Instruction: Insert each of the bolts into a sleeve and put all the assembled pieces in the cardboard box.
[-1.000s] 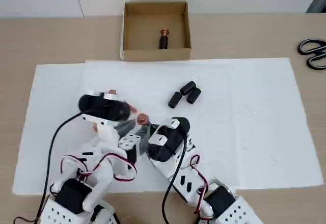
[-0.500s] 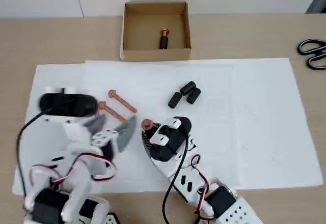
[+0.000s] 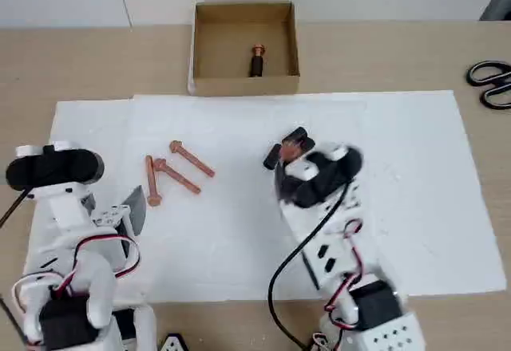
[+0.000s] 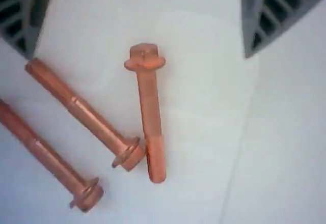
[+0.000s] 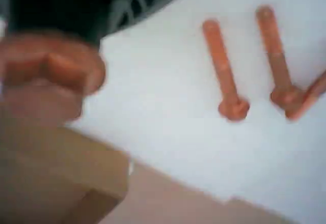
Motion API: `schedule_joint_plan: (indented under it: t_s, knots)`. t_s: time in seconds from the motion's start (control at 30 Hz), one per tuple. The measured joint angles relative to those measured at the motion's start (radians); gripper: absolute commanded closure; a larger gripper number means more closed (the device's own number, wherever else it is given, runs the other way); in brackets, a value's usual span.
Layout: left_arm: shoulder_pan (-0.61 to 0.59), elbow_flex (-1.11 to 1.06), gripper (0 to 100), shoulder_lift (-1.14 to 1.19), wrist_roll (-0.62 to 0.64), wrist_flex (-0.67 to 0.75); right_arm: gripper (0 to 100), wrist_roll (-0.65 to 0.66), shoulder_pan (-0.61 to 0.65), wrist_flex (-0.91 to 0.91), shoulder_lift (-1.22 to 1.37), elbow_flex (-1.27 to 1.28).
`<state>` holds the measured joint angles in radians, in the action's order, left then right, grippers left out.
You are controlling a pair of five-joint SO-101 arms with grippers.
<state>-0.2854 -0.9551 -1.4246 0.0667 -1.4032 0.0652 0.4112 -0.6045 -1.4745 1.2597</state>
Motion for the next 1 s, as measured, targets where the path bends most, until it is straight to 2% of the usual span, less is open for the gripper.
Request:
schedule_joint_plan:
  t_s: [0.2, 0.43, 0.57, 0.8, 1.0]
  knots:
    - [-0.005, -0.041, 75, -0.003, 0.055, 0.017, 99.5, 0.011, -0.083, 0.072, 0.493, -0.477]
    - [-0.005, -0.295, 75, 0.000, 0.068, 0.273, 99.5, 0.011, -0.084, 0.241, 1.039, -0.939]
    - [-0.005, -0.400, 75, 0.002, 0.068, 0.371, 99.5, 0.011, -0.084, 0.301, 1.284, -1.097]
    - [0.012, -0.411, 75, 0.002, 0.077, 0.388, 99.5, 0.012, -0.084, 0.405, 1.637, -1.329]
    - [0.097, -0.486, 75, 0.002, 0.072, 0.425, 99.5, 0.012, -0.091, 0.414, 1.852, -1.502]
